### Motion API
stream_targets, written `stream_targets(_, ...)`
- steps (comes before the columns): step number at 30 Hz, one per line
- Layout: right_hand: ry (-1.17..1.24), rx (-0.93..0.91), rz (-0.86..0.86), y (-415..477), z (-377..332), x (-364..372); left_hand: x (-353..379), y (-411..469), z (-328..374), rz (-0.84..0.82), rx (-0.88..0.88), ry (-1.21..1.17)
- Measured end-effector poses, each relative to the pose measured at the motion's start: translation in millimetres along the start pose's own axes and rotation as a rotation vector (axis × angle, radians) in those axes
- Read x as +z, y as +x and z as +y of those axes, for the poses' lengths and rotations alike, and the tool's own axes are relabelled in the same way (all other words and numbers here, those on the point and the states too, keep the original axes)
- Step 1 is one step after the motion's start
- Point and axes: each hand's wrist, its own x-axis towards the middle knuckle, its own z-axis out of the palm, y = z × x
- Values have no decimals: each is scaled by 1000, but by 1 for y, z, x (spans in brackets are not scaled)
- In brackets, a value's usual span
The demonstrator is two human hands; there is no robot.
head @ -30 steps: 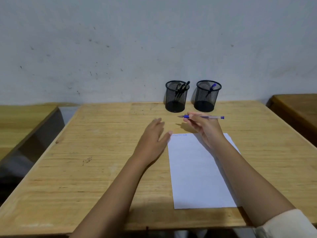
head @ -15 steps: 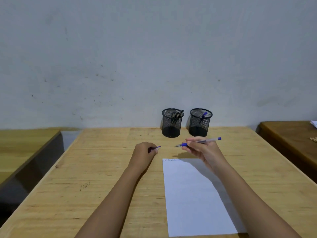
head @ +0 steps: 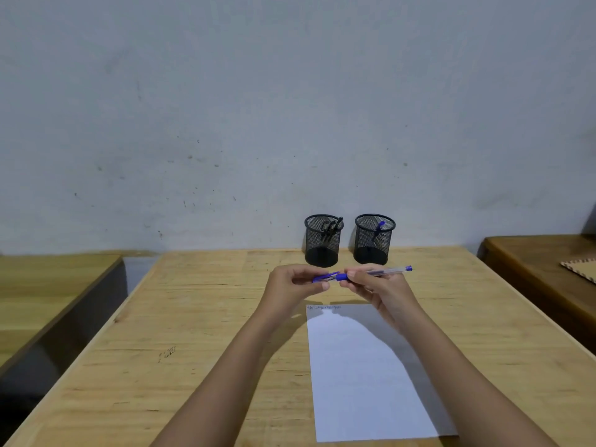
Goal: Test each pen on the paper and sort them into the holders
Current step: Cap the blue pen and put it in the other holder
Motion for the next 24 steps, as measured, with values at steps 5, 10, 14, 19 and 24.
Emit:
stream_targets(5, 59, -13, -24, -3, -2, 1, 3, -1, 11, 23, -1, -111)
stream_targets(10, 131, -69, -70, -5, 2, -1, 8, -1, 20, 0, 31, -50)
stream_targets(14, 111, -122, -85, -7, 5, -3, 13, -3, 17, 40, 52, -18)
stream_targets(19, -28, -160, -58, -6, 2, -14, 19, 1, 17, 56, 22, -32)
stream_targets(24, -81, -244, 67, -9, 3, -45, 13, 8, 16, 64, -35, -14)
